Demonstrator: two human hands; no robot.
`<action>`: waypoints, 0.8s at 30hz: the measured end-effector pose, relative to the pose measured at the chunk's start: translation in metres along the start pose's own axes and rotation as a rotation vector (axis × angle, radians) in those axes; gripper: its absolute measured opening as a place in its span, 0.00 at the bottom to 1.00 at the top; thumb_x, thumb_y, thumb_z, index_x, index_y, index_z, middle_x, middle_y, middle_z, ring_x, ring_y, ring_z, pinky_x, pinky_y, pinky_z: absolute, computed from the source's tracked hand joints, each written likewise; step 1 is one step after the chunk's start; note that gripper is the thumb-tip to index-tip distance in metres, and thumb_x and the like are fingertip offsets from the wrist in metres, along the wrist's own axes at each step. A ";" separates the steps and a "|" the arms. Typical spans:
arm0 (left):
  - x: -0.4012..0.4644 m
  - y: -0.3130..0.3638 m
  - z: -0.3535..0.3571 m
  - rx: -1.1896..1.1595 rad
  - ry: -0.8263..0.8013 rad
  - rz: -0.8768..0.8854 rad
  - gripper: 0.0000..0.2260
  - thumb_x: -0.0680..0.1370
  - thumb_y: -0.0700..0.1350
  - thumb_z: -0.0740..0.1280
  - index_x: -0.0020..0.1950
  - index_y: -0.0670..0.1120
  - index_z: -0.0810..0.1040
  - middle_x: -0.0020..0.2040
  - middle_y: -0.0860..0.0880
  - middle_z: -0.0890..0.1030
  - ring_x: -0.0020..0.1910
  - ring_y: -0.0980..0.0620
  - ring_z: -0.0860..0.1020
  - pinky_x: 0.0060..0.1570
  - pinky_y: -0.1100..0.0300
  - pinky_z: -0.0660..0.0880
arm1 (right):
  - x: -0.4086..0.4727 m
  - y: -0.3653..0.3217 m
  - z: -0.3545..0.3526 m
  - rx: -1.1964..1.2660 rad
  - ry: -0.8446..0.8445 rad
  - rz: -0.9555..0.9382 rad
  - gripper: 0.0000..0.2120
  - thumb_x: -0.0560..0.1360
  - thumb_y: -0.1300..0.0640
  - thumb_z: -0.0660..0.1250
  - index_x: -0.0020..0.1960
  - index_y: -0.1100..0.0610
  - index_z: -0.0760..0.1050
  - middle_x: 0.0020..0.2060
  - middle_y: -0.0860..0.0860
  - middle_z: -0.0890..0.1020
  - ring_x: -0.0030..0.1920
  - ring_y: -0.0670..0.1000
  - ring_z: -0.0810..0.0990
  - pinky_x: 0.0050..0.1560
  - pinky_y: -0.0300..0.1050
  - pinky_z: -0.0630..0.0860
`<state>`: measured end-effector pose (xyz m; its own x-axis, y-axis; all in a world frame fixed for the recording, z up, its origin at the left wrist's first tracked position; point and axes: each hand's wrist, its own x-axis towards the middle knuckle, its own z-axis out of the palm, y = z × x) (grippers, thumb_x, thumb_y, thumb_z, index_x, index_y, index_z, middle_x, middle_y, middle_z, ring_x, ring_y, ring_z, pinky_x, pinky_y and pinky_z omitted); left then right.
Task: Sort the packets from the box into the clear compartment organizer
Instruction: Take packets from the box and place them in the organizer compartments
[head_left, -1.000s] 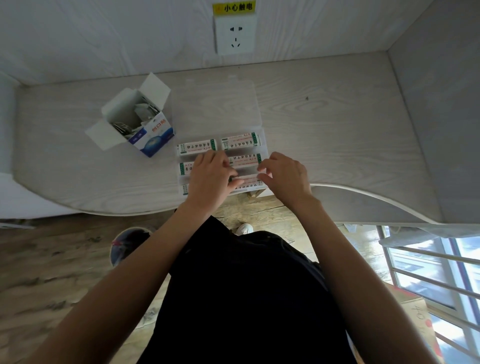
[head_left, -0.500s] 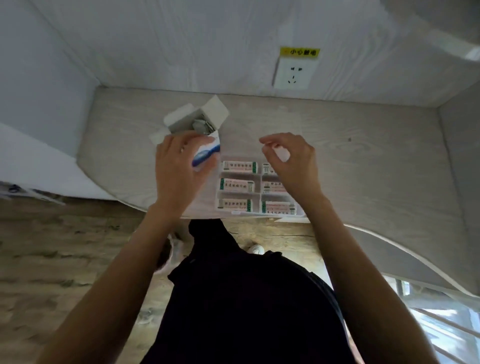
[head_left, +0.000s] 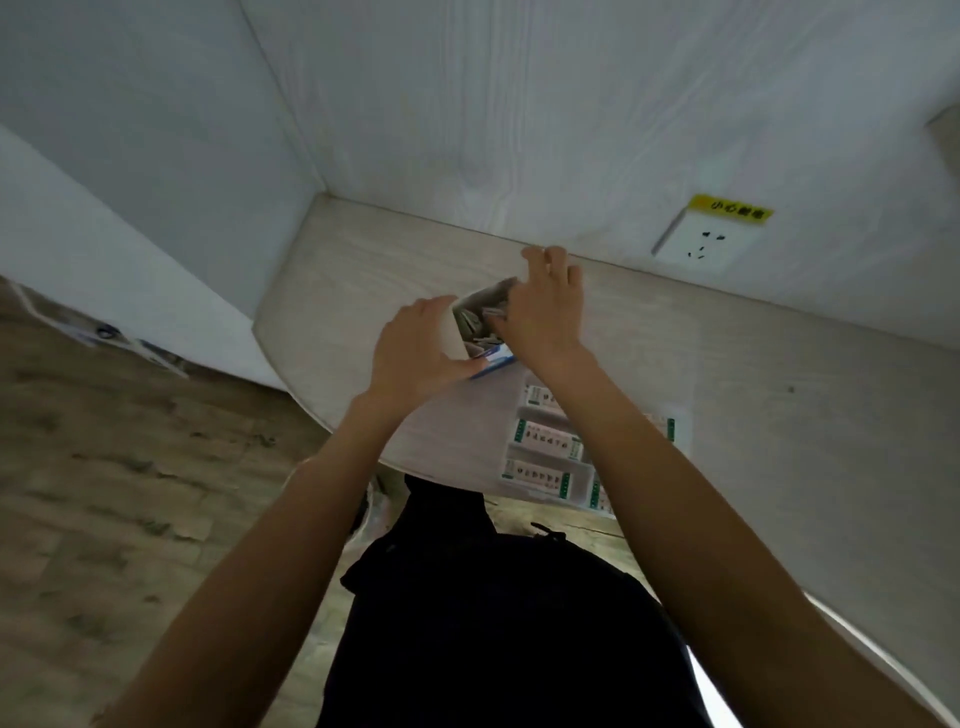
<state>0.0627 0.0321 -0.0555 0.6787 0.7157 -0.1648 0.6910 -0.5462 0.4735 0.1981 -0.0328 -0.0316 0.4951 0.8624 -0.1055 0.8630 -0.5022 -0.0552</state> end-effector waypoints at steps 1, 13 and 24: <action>-0.002 0.000 0.001 0.003 0.015 0.009 0.33 0.65 0.63 0.71 0.65 0.50 0.71 0.57 0.48 0.77 0.55 0.47 0.75 0.53 0.52 0.73 | 0.001 -0.001 0.001 -0.009 -0.016 0.007 0.14 0.75 0.50 0.62 0.52 0.57 0.80 0.71 0.52 0.63 0.70 0.58 0.57 0.64 0.51 0.58; -0.024 0.009 0.013 0.013 0.193 0.030 0.34 0.65 0.59 0.74 0.66 0.46 0.70 0.58 0.46 0.76 0.55 0.46 0.75 0.53 0.53 0.71 | -0.025 -0.013 -0.005 0.118 0.147 -0.084 0.13 0.78 0.54 0.61 0.51 0.59 0.81 0.54 0.53 0.74 0.55 0.53 0.70 0.51 0.42 0.64; -0.029 0.012 0.014 0.011 0.227 0.086 0.34 0.64 0.57 0.75 0.65 0.45 0.71 0.57 0.45 0.77 0.52 0.46 0.76 0.50 0.52 0.72 | -0.018 -0.013 -0.006 0.014 0.012 -0.135 0.09 0.77 0.57 0.61 0.51 0.57 0.78 0.47 0.54 0.80 0.47 0.54 0.79 0.35 0.43 0.68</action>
<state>0.0549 -0.0016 -0.0568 0.6627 0.7452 0.0744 0.6368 -0.6130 0.4677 0.1790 -0.0412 -0.0233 0.3760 0.9228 -0.0839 0.9203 -0.3825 -0.0823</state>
